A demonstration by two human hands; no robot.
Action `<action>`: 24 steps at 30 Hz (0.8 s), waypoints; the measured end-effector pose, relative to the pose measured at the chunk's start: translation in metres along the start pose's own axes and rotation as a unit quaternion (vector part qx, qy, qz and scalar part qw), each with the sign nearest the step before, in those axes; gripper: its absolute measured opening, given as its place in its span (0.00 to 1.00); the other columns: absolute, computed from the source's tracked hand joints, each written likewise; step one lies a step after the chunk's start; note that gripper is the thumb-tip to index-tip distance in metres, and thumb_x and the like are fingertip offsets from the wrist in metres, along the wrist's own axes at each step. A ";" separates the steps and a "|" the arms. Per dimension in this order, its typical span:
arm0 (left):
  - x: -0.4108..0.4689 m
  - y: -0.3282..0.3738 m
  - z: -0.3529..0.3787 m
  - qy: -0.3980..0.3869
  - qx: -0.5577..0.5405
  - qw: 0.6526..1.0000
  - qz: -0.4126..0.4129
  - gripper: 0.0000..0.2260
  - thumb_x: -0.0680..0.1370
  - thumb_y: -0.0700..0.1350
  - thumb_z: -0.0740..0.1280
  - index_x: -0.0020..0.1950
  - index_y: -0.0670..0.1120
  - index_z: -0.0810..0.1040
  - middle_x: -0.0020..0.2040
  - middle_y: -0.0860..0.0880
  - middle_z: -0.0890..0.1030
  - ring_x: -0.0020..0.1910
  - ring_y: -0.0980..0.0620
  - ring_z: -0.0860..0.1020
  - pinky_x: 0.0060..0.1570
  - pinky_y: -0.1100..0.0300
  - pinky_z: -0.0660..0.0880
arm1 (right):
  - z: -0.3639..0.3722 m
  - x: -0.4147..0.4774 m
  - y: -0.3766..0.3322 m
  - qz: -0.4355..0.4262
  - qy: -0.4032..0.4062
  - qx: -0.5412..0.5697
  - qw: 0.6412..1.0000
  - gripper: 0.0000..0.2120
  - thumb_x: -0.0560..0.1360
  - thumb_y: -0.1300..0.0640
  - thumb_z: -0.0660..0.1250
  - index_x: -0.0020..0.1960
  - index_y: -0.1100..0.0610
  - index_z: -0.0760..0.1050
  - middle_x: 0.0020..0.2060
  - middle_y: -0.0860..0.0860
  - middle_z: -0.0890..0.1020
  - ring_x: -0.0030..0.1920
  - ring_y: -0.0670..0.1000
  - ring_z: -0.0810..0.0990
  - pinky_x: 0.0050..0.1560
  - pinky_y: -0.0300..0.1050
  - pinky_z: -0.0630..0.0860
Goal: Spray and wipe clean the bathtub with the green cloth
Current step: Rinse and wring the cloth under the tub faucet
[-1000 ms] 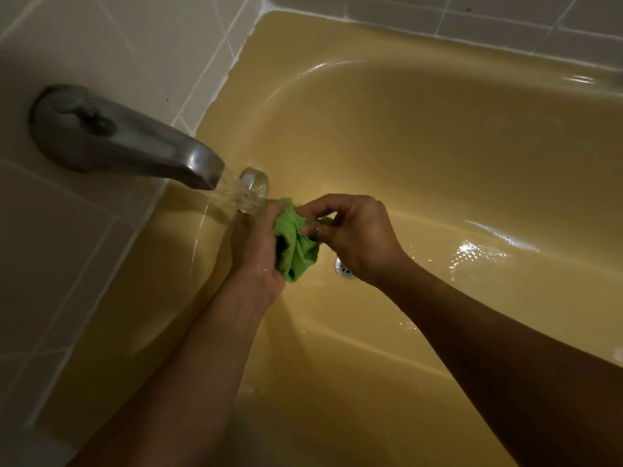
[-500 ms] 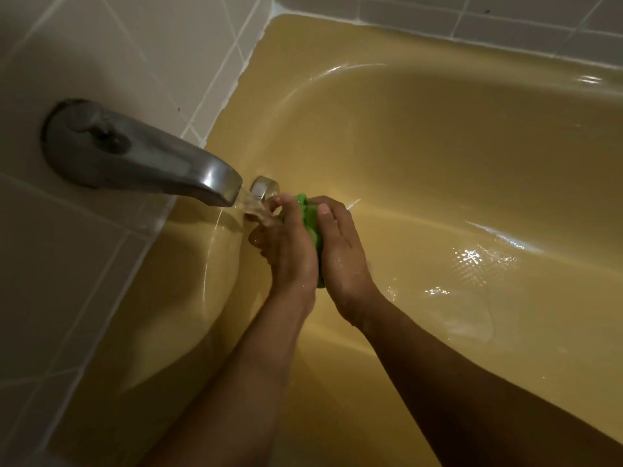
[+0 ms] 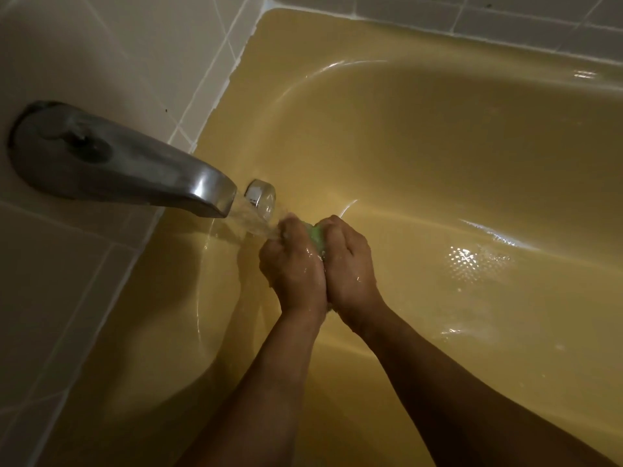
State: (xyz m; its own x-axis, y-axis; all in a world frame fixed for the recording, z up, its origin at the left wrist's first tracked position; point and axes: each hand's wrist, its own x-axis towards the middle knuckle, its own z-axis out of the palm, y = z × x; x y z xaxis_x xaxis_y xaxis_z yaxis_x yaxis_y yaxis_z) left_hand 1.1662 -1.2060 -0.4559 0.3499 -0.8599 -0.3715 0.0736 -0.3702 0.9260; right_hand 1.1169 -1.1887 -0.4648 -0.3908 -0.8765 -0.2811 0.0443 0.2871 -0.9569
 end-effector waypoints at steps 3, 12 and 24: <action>0.002 -0.001 0.003 0.002 0.028 0.999 0.021 0.18 0.84 0.43 0.63 0.33 0.48 0.74 0.26 0.53 0.75 0.26 0.56 0.74 0.30 0.60 0.70 | -0.003 0.002 -0.003 0.007 0.010 -0.009 1.000 0.17 0.79 0.55 0.58 0.37 0.67 0.69 0.32 0.62 0.72 0.34 0.51 0.68 0.35 0.47 0.66; 0.002 -0.004 0.000 -0.002 0.032 0.999 -0.001 0.20 0.80 0.44 0.65 0.27 0.51 0.71 0.25 0.54 0.72 0.27 0.51 0.71 0.34 0.52 0.69 | -0.009 0.000 -0.009 0.003 0.013 -0.073 0.997 0.18 0.79 0.58 0.59 0.29 0.56 0.67 0.27 0.54 0.68 0.29 0.49 0.64 0.33 0.48 0.63; -0.004 0.042 0.004 -0.049 0.047 0.997 -0.046 0.12 0.82 0.56 0.64 0.61 0.52 0.79 0.54 0.47 0.83 0.52 0.48 0.83 0.50 0.49 0.82 | -0.002 0.006 -0.043 0.044 -0.006 -0.003 0.999 0.11 0.83 0.46 0.58 0.58 0.45 0.78 0.57 0.49 0.79 0.55 0.47 0.80 0.59 0.51 0.79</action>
State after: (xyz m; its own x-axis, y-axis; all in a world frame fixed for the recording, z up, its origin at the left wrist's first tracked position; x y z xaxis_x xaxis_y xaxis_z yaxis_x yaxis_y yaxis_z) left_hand 1.1641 -1.2193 -0.4151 0.2531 -0.8493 -0.4633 0.0113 -0.4763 0.8792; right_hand 1.1108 -1.2059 -0.4250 -0.3740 -0.8521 -0.3660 0.0731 0.3663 -0.9276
